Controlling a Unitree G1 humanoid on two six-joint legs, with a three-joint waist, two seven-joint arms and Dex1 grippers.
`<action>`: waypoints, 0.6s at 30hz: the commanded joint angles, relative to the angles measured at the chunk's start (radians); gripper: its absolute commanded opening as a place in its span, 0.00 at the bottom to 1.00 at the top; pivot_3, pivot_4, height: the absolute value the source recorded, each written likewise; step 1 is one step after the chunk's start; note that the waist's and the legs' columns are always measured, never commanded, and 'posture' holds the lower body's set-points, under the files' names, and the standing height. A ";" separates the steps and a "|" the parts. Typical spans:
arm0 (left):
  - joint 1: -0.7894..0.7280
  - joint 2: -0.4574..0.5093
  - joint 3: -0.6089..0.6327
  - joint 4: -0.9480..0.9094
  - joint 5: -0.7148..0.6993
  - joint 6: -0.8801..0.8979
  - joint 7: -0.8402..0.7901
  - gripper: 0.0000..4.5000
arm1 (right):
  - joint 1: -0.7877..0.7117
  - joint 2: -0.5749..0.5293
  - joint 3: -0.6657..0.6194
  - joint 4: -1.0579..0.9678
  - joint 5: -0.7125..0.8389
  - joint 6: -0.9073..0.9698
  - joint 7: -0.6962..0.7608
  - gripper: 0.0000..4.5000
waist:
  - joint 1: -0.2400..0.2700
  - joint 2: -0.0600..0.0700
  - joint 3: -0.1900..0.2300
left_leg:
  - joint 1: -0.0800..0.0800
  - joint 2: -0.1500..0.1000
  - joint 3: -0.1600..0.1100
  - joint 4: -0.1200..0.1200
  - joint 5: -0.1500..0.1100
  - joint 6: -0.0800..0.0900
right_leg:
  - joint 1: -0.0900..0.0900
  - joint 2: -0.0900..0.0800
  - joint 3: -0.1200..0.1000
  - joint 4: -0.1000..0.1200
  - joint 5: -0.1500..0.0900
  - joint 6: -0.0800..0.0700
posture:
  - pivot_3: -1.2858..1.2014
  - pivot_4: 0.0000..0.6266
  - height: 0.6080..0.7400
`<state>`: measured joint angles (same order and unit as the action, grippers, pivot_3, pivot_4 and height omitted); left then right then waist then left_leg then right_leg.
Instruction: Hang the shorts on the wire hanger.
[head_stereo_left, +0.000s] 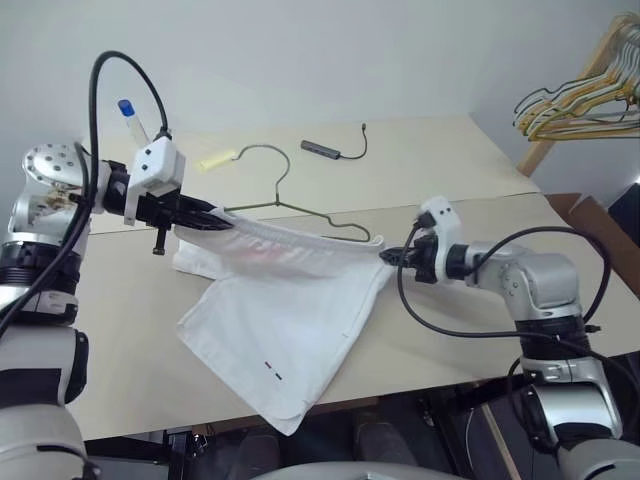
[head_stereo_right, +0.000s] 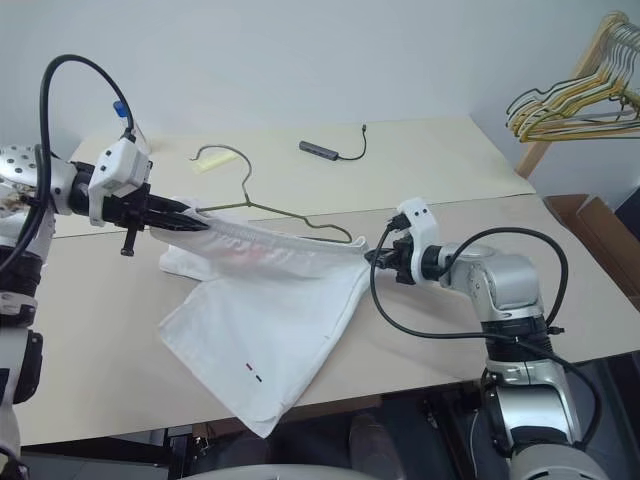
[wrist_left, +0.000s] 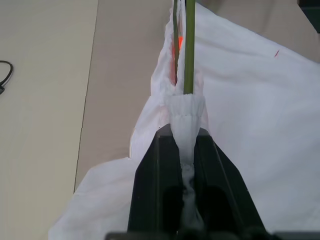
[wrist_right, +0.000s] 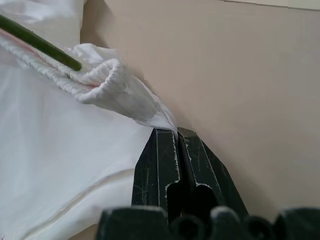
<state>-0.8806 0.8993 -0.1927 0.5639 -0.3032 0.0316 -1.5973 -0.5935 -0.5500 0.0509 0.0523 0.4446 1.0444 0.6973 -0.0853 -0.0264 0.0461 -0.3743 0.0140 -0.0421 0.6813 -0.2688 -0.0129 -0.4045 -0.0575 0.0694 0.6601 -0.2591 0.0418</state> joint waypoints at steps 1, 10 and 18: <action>-0.015 0.005 0.078 -0.020 0.006 0.024 0.067 0.00 | -0.019 -0.039 0.015 0.019 -0.030 -0.035 0.025 0.01 | 0.004 0.000 0.000 | 0.000 0.000 0.000 0.000 0.000 0.000 | 0.000 0.000 0.000 0.000 0.000 0.000 | 0.53 0.00 1.00; 0.001 0.000 0.078 -0.011 0.038 0.011 0.034 0.00 | -0.030 -0.030 0.032 0.054 -0.045 -0.060 0.007 0.01 | 0.020 0.000 0.000 | 0.000 0.000 0.001 0.000 0.000 0.000 | 0.000 0.000 0.000 0.000 0.000 0.000 | 0.52 0.00 1.00; -0.021 -0.016 0.071 0.016 0.062 -0.008 0.005 0.00 | -0.064 -0.080 0.038 0.111 -0.075 -0.103 0.044 0.01 | 0.018 0.000 0.000 | 0.000 0.000 0.001 0.000 0.000 0.000 | 0.000 0.000 0.000 0.000 0.000 0.000 | 0.52 0.00 1.00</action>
<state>-0.8657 0.8630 -0.1519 0.5667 -0.2581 0.0421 -1.5847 -0.6381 -0.5881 0.1102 0.1481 0.4099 0.9624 0.7471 -0.0669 -0.0264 0.0461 -0.3742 0.0136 -0.0413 0.6814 -0.2687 -0.0130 -0.4044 -0.0578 0.0694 0.6603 -0.2590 0.0416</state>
